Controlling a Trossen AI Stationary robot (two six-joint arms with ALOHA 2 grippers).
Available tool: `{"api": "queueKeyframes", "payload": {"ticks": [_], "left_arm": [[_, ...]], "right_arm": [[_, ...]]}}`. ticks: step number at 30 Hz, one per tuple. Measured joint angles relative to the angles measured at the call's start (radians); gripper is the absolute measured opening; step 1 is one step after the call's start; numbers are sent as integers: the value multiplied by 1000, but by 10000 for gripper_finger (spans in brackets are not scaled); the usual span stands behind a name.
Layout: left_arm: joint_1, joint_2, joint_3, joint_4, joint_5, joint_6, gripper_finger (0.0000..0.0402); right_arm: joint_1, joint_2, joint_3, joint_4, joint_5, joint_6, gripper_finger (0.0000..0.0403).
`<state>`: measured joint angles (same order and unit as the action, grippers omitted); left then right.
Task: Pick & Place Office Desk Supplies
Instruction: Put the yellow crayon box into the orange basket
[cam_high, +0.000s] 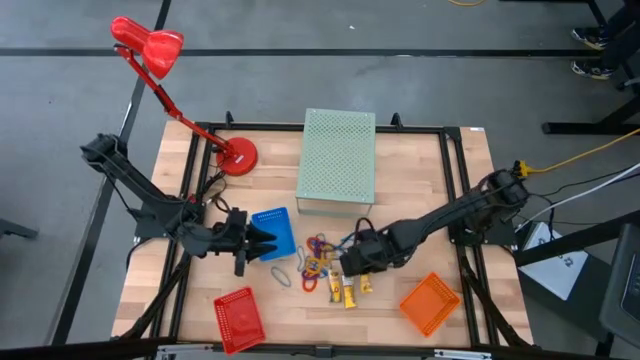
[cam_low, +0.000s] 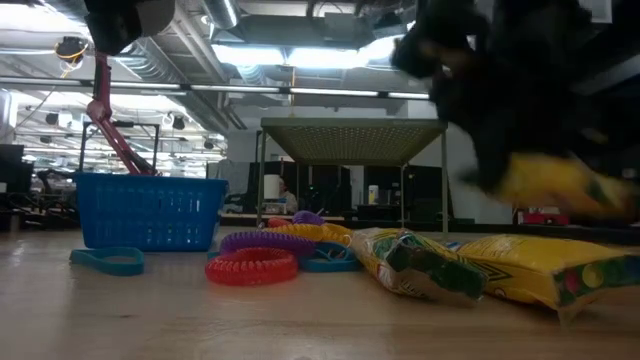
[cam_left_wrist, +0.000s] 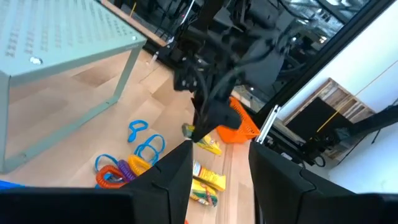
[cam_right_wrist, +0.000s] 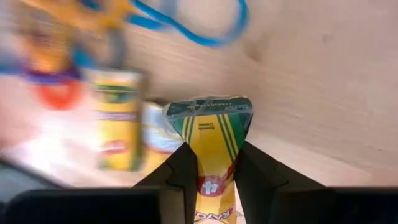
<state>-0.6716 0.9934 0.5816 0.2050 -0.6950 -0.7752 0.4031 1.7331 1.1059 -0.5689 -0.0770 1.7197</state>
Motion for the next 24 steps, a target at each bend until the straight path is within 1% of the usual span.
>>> {"api": "queueKeyframes", "payload": {"ticks": [5,8,11,13,16,20,24], "left_arm": [[0,-34,0,-5,-8,24,152],[0,-45,1,-7,-23,36,152],[5,-50,1,-7,-28,47,152],[16,-49,1,-8,-23,47,152],[32,-49,1,-7,-6,47,152],[57,-49,1,-7,18,49,152],[74,-49,1,-12,26,55,152]], "right_arm": [[-10,-135,19,-50,94,-1,79],[4,-220,34,-139,99,-1,72],[30,-293,60,-268,69,0,75],[53,-329,81,-360,28,2,78],[109,-368,105,-486,-18,44,78],[197,-384,115,-556,-86,114,78],[292,-372,115,-604,-106,195,79]]}}
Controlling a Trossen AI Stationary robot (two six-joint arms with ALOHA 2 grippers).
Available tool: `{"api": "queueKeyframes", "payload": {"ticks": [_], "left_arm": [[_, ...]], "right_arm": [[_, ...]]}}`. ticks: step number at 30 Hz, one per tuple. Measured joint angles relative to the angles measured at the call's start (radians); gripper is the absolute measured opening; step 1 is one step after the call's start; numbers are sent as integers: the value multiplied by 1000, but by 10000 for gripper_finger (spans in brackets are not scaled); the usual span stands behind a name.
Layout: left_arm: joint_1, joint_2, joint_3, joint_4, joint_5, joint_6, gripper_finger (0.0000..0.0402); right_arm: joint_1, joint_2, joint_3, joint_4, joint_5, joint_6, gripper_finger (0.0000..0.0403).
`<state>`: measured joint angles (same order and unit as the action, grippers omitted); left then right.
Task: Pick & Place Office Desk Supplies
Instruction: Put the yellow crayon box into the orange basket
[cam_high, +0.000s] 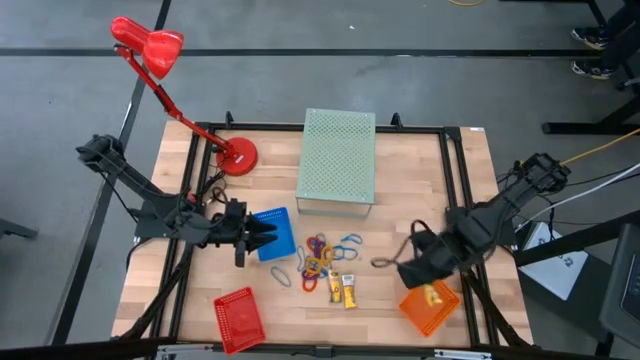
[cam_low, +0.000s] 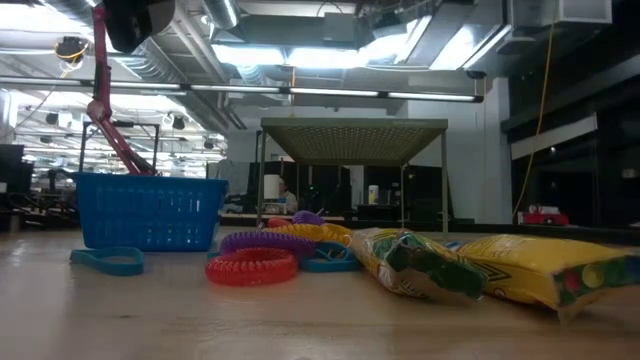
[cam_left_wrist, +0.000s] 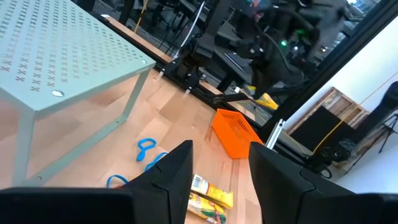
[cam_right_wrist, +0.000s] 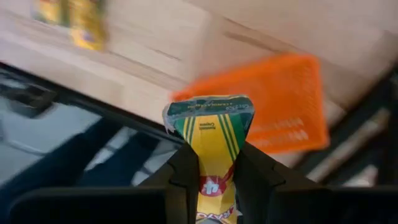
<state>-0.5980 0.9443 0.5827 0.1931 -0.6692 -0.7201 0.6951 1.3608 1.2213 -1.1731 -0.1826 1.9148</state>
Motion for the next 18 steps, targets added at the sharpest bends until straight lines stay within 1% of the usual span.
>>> {"api": "queueKeyframes", "payload": {"ticks": [3,7,9,11,18], "left_arm": [[22,0,0,-10,22,2,152],[57,0,0,-10,72,12,152],[74,0,0,-11,99,18,152],[89,0,0,-10,119,19,152],[120,0,0,-11,168,25,152]], "right_arm": [[46,14,0,-37,13,56,79],[90,58,0,-83,32,72,79],[102,80,-6,-74,36,92,79],[110,102,-26,-45,24,103,79],[144,129,-133,166,5,201,79]]}}
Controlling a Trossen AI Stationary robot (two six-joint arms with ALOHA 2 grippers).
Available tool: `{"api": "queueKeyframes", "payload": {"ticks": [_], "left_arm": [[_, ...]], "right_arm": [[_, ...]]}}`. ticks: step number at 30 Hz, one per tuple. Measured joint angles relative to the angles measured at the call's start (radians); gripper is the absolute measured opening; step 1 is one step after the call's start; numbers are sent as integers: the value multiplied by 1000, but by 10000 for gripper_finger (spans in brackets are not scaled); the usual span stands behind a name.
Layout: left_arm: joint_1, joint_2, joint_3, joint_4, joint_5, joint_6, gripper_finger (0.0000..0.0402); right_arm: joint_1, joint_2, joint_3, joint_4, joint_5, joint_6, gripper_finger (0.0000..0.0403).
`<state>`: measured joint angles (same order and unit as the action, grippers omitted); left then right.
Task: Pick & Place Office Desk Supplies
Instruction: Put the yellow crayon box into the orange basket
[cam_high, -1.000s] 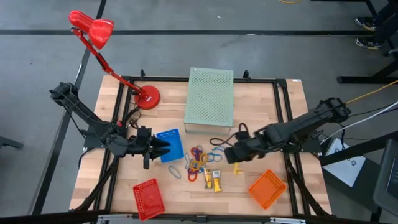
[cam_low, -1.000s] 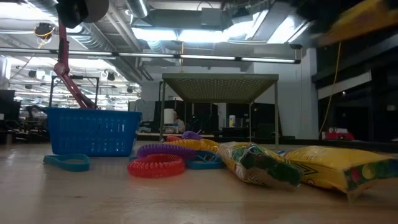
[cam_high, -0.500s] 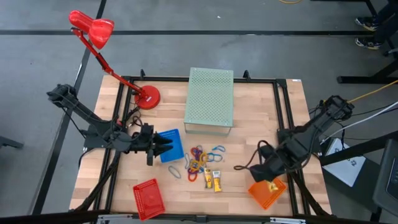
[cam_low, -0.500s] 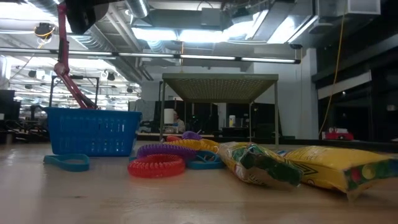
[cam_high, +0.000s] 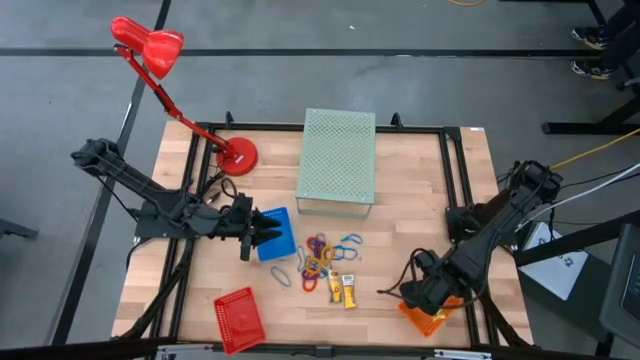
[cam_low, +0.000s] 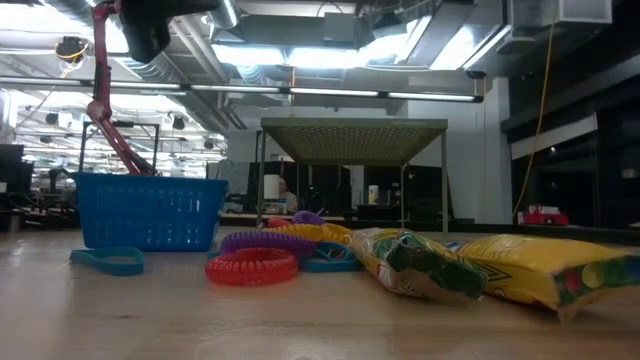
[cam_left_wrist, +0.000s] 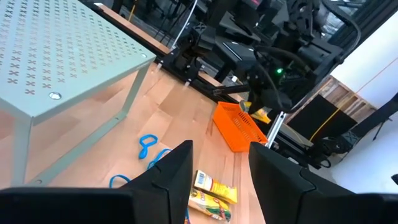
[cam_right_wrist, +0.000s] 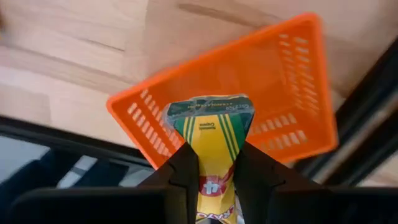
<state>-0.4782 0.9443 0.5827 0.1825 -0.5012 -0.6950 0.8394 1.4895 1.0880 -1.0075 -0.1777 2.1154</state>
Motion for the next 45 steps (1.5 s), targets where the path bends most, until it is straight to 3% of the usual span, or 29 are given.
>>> {"api": "queueKeyframes", "payload": {"ticks": [10,25,29,38,41,45], "left_arm": [[30,0,0,0,44,1,152],[30,0,0,0,44,3,152],[30,0,0,14,60,3,152],[112,0,38,6,222,13,152],[153,0,65,-30,243,48,152],[201,0,77,-31,278,71,152]], "right_arm": [[12,0,-14,-29,-22,24,103],[10,-2,-14,-12,-14,75,217],[-2,-26,-14,57,118,100,224],[-98,-41,-14,221,440,34,215],[-147,-33,-14,352,455,-49,215],[-209,15,-14,452,378,-136,215]]}}
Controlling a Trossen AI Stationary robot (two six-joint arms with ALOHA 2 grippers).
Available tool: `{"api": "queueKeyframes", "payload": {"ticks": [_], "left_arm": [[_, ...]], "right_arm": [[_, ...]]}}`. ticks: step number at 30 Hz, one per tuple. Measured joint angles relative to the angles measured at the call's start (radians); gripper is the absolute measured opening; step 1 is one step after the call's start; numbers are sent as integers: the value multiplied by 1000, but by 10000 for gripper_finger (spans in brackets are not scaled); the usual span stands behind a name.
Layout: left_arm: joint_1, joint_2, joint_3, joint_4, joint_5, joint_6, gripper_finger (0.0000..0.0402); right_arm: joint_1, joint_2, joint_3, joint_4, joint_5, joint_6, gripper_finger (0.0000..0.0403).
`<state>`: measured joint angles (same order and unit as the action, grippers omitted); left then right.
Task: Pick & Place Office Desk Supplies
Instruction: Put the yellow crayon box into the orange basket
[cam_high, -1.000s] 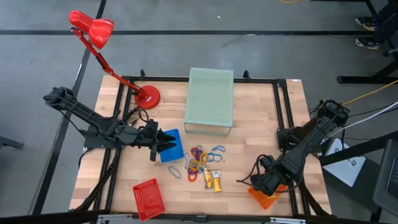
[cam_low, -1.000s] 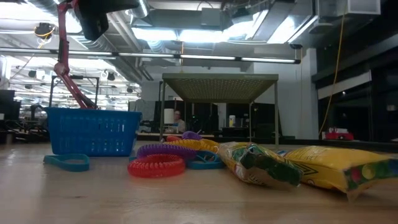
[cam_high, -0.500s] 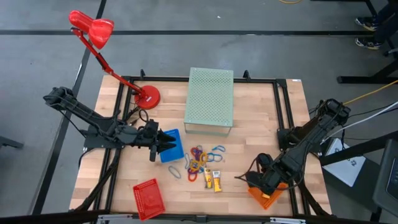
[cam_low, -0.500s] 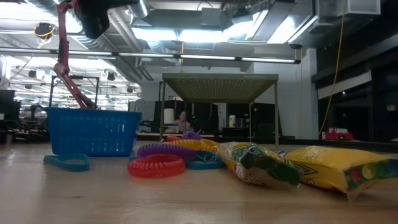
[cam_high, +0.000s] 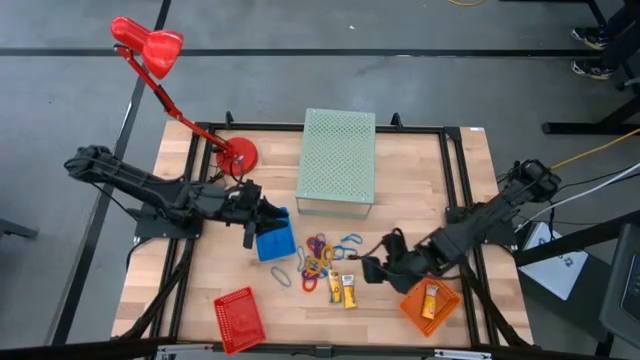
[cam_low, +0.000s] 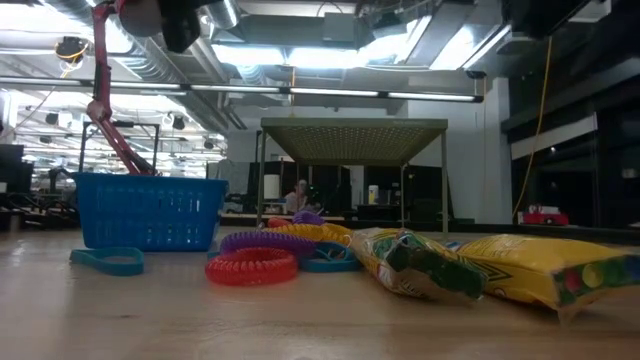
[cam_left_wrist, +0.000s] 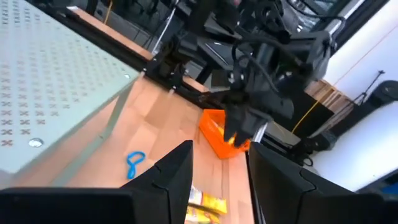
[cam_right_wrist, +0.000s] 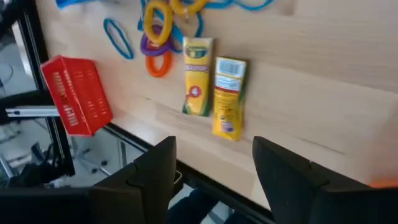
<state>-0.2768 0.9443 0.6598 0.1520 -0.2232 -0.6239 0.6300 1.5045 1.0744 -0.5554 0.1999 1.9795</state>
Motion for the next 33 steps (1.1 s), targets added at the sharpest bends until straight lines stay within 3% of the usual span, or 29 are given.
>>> {"api": "queueKeyframes", "payload": {"ticks": [4,9,12,23,33], "left_arm": [[35,0,0,-76,40,-1,152],[36,-30,0,-309,71,-19,152],[3,-81,-1,-462,38,-2,152],[-56,-406,0,-620,-253,62,152],[-77,-558,-1,-782,-284,39,152]], "right_arm": [[-50,80,0,41,-125,-57,214],[-102,174,27,50,-257,-149,214],[-120,204,58,51,-245,-175,214],[-149,290,79,48,-287,-185,214],[-165,344,78,74,-290,-173,214]]}}
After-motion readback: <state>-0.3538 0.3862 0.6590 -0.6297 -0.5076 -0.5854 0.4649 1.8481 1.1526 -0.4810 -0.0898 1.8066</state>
